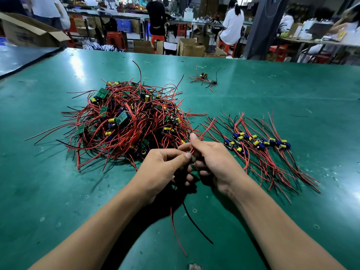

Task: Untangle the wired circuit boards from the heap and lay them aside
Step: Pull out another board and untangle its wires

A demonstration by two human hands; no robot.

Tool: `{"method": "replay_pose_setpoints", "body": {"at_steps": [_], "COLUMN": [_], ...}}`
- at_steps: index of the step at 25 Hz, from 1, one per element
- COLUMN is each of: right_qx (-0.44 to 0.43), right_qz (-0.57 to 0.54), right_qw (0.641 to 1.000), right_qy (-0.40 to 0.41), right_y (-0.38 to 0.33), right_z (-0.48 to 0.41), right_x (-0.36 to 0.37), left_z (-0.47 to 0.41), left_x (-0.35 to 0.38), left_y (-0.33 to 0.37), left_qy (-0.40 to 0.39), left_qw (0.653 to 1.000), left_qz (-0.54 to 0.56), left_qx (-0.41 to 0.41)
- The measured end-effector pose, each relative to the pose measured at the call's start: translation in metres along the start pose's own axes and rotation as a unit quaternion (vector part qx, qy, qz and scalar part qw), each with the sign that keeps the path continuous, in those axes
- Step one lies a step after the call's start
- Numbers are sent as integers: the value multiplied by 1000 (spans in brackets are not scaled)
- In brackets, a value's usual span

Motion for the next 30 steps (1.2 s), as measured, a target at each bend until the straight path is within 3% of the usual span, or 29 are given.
{"method": "replay_pose_setpoints", "body": {"at_steps": [5, 9, 12, 14, 17, 19, 23, 27, 30], "right_qx": [-18, 57, 102, 80, -24, -48, -45, -74, -83], "right_qz": [-86, -235, -273, -246, -78, 1, 15, 38, -7], "right_qw": [995, 970, 956, 966, 997, 999, 999, 993, 991], "right_qy": [38, 11, -27, -28, 7, -6, -23, 81, 102], "right_y": [-13, -13, -12, -12, -10, 1, 10, -5, -6], "right_z": [-13, -12, -9, -8, -6, -2, 3, -7, -10], "right_x": [-23, -22, -16, -16, -13, -1, 10, -17, -21], "left_z": [3, 4, 4, 4, 3, 3, 2, 3, 4], "left_x": [5, 7, 4, 2, 1, 0, 0, 3, 2], "left_y": [0, 0, 0, 0, 0, 2, 2, 1, 1], "left_qy": [-35, -36, -31, -24, -5, 3, -5, -26, -30], "left_qw": [999, 999, 999, 999, 1000, 1000, 999, 999, 999], "left_qz": [16, 6, 7, 8, 1, 0, -23, -28, -23], "left_qx": [-22, -19, -25, -24, -5, 14, 33, 17, 7]}}
Point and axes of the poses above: each hand's wrist, its own z-axis away from the middle knuckle, its own x-axis out of the palm, y = z × x, the point moved 7 cm from there along -z, towards the middle knuckle, and after that the axes turned 9 degrees about y, right-handed, at the moved point
